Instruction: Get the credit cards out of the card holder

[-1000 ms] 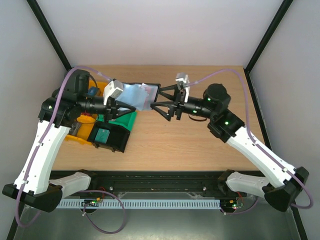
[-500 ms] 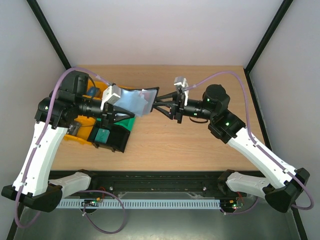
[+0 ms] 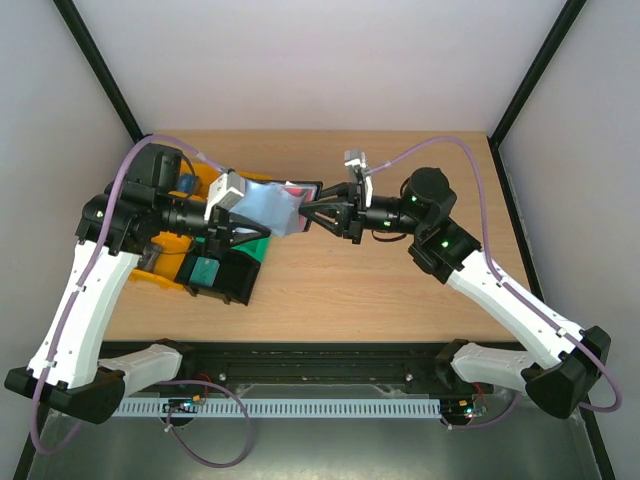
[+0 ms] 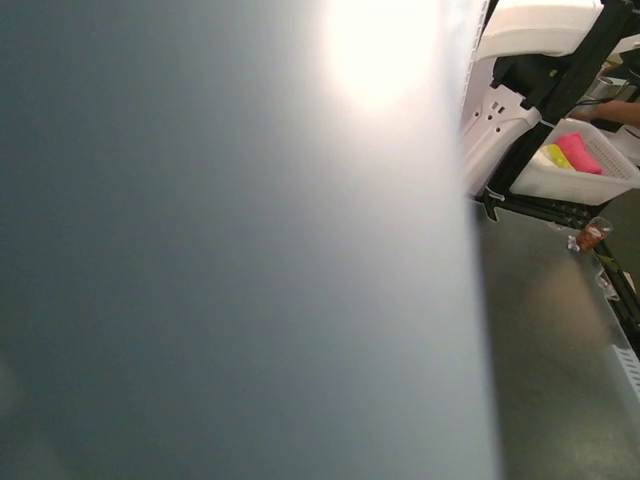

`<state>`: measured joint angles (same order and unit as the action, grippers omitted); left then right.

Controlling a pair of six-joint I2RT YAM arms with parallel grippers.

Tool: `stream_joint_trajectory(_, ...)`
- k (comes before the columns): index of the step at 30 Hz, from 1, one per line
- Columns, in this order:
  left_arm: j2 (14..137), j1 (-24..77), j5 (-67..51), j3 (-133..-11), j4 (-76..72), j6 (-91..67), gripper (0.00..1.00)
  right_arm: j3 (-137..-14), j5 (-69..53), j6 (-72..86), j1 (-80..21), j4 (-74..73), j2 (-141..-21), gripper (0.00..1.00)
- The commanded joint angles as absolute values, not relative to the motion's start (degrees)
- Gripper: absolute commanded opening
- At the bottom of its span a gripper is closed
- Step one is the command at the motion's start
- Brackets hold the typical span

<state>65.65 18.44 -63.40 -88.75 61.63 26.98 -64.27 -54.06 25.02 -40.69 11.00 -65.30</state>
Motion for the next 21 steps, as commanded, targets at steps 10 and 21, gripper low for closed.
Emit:
stream_joint_trajectory(10, 64.3, 18.2, -54.2, -83.8, 50.4, 17.1, 0.64, -64.4, -48.7, 29.1, -45.1, 15.9, -65.4, 0.02)
stream_joint_trajectory(21, 66.0, 19.1, -47.0, -86.8, 49.3, 16.4, 0.99, -69.3, -31.9, 25.6, -50.1, 1.8, -69.0, 0.02)
